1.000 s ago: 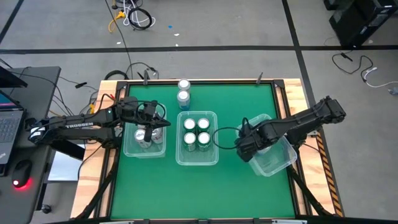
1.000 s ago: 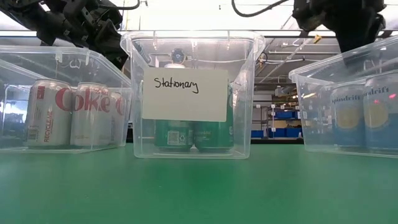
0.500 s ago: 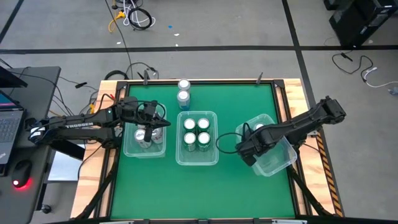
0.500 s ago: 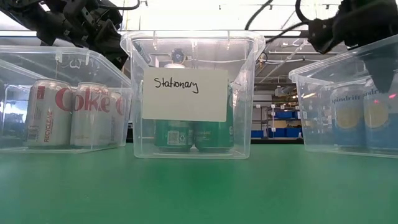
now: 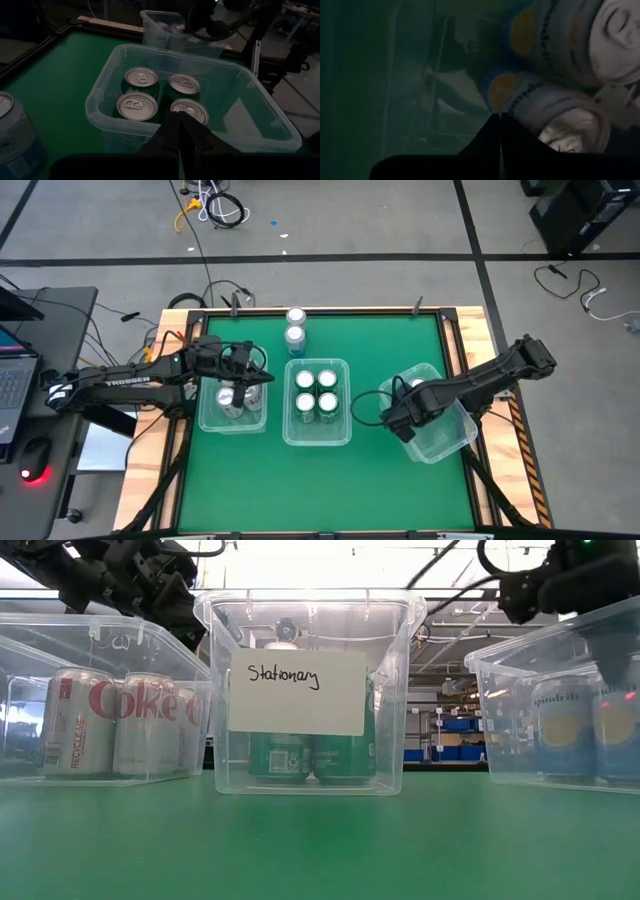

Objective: Sort soda cans
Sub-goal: Put the blue soda can into the right bin, then put the blue soda can into the button right bin

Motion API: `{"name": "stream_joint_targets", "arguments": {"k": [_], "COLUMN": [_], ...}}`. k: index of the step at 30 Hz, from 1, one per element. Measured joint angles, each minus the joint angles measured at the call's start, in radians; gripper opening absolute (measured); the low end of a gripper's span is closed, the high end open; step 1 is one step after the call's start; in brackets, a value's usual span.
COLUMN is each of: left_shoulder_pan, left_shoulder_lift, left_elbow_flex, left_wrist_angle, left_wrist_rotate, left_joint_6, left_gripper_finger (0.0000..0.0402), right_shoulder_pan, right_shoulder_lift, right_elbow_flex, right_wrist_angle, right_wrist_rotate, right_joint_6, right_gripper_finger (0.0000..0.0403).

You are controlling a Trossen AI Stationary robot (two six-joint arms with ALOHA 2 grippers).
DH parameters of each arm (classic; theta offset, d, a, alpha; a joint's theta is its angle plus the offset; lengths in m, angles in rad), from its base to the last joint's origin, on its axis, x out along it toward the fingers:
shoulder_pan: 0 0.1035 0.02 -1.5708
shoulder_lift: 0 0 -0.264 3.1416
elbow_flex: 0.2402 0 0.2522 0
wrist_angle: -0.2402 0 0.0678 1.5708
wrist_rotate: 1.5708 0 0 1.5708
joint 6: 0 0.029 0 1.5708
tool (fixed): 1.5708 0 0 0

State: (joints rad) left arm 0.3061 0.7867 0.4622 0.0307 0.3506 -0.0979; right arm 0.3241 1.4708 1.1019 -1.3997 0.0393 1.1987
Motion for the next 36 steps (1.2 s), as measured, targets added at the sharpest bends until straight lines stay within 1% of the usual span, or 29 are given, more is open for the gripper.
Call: {"name": "stream_joint_targets", "arguments": {"k": [5, 8, 10, 13, 15, 18, 20, 23, 27, 29, 31, 33, 36], "left_shoulder_pan": [0.000, 0.000, 0.002, 0.015, 0.029, 0.064, 0.099, 0.176, 0.297, 0.328, 0.335, 0.335, 0.319], "left_shoulder_lift": [0.000, 0.000, 0.000, 0.018, 0.044, 0.102, 0.151, 0.228, 0.336, 0.389, 0.435, 0.472, 0.524], "left_elbow_flex": [0.000, 0.000, 0.019, 0.078, 0.130, 0.209, 0.245, 0.278, 0.322, 0.352, 0.396, 0.454, 0.546], "left_wrist_angle": [0.011, 0.029, 0.006, -0.041, -0.113, -0.219, -0.247, -0.247, -0.247, -0.250, -0.277, -0.332, -0.428], "left_wrist_rotate": [-0.011, -0.021, -0.042, -0.052, -0.051, -0.052, -0.052, -0.020, 0.126, 0.165, 0.170, 0.149, 0.050], "left_joint_6": [-0.053, -0.072, -0.071, -0.071, -0.062, 0.002, 0.041, 0.077, 0.088, 0.085, 0.088, 0.115, 0.178], "left_gripper_finger": [0.0001, 0.0001, 0.0001, 0.0001, 0.0001, 0.0001, 0.0001, 0.0001, 0.0001, 0.0001, 0.0001, 0.0005, 0.0028], "right_shoulder_pan": [0.000, -0.001, -0.001, -0.001, -0.001, -0.014, -0.031, -0.072, -0.146, -0.184, -0.222, -0.253, -0.287], "right_shoulder_lift": [0.000, 0.000, 0.000, 0.000, 0.000, -0.001, -0.001, -0.001, -0.001, 0.000, -0.001, 0.000, -0.001], "right_elbow_flex": [0.014, 0.014, 0.018, 0.039, 0.066, 0.113, 0.139, 0.162, 0.170, 0.170, 0.170, 0.170, 0.171], "right_wrist_angle": [-0.035, -0.021, -0.018, -0.024, -0.040, -0.042, -0.025, 0.049, 0.192, 0.283, 0.374, 0.454, 0.541], "right_wrist_rotate": [0.046, 0.054, 0.058, 0.091, 0.129, 0.206, 0.264, 0.317, 0.338, 0.338, 0.338, 0.338, 0.338], "right_joint_6": [-0.001, -0.005, -0.013, -0.024, -0.033, -0.060, -0.094, -0.178, -0.334, -0.423, -0.512, -0.591, -0.689], "right_gripper_finger": [0.0000, 0.0000, 0.0000, 0.0000, 0.0000, 0.0000, 0.0000, 0.0000, 0.0000, 0.0000, 0.0000, 0.0000, 0.0001]}}
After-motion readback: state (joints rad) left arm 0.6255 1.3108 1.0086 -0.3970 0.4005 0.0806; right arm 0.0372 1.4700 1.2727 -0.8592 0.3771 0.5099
